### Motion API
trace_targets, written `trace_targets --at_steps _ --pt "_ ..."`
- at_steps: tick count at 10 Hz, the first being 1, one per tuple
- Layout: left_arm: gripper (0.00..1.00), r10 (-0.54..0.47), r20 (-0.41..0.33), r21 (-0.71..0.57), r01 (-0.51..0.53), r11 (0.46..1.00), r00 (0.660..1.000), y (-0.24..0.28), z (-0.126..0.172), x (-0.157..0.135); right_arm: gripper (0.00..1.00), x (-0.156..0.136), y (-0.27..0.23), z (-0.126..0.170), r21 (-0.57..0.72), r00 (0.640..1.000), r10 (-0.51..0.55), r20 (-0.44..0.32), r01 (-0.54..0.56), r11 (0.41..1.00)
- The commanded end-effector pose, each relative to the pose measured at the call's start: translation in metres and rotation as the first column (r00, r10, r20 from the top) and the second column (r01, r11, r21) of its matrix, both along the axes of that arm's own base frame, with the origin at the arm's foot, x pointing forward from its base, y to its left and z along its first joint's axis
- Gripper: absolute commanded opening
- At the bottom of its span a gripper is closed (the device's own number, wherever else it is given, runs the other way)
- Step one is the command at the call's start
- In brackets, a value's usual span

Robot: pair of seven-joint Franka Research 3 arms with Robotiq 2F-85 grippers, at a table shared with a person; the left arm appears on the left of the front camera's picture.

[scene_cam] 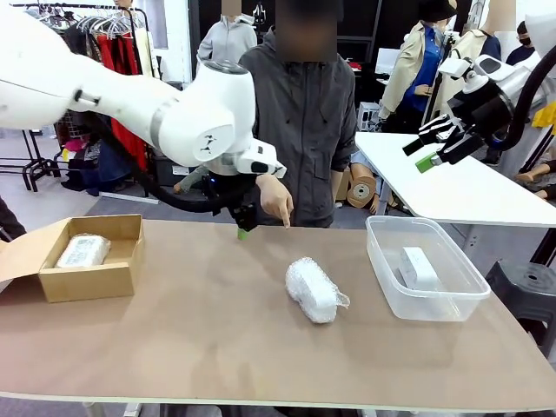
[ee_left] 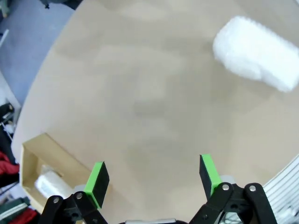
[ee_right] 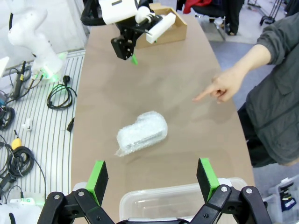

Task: Separate and place wrapped and unwrapped clocks.
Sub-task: Pick up the Digital clock indicated by the person.

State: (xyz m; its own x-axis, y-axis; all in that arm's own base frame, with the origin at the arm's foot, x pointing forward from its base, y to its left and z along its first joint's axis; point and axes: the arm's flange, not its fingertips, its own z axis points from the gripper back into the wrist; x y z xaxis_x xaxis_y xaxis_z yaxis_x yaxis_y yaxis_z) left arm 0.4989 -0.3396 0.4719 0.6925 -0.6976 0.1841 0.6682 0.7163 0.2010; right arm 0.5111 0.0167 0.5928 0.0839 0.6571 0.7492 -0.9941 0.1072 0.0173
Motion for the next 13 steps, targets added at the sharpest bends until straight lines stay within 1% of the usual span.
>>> trace_targets --at_steps 1,2,3,4,5,6,9,10,12,13 --pt "1.0 0.111 0.013 -0.042 -0.11 0.993 0.994 -0.021 -0.004 0.012 1.0 -0.001 -0.001 0.001 -0.011 1.0 0.017 0.018 -0.017 1.0" --pt "1.0 0.161 0.047 -0.054 -0.159 0.986 0.986 -0.027 -0.005 0.015 1.0 -0.001 -0.001 0.001 -0.011 1.0 0.017 0.018 -0.017 1.0" --pt "1.0 0.187 0.071 -0.063 -0.182 0.981 0.98 -0.03 -0.005 0.015 1.0 -0.001 -0.001 0.001 -0.011 1.0 0.017 0.018 -0.017 1.0" --pt "1.0 0.146 0.056 -0.084 -0.141 0.986 0.988 -0.027 -0.005 0.011 1.0 -0.001 -0.001 0.001 -0.011 1.0 0.017 0.018 -0.017 1.0" --pt "1.0 -0.049 -0.02 -0.17 0.045 0.984 0.999 -0.013 -0.002 0.004 1.0 -0.001 -0.001 0.001 -0.011 1.0 0.017 0.018 -0.017 1.0" --pt "1.0 0.152 0.024 -0.082 -0.149 0.985 0.988 -0.031 -0.005 0.014 1.0 -0.001 -0.001 0.001 -0.011 1.0 0.017 0.018 -0.017 1.0" --pt "1.0 0.152 0.024 -0.082 -0.149 0.985 0.988 -0.031 -0.005 0.014 1.0 -0.001 -0.001 0.001 -0.011 1.0 0.017 0.018 -0.017 1.0" --pt "1.0 0.118 0.012 -0.102 -0.117 0.988 0.993 -0.03 -0.005 0.015 1.0 -0.001 -0.001 0.001 -0.011 1.0 0.017 0.018 -0.017 1.0" --pt "1.0 0.164 -0.018 -0.062 -0.165 0.984 0.986 -0.052 -0.009 0.015 1.0 -0.001 -0.001 0.001 -0.011 1.0 0.017 0.018 -0.017 1.0" --pt "1.0 0.255 -0.046 -0.013 -0.255 0.967 0.966 -0.064 -0.007 0.015 1.0 -0.001 -0.001 0.001 -0.011 1.0 0.017 0.018 -0.017 1.0"
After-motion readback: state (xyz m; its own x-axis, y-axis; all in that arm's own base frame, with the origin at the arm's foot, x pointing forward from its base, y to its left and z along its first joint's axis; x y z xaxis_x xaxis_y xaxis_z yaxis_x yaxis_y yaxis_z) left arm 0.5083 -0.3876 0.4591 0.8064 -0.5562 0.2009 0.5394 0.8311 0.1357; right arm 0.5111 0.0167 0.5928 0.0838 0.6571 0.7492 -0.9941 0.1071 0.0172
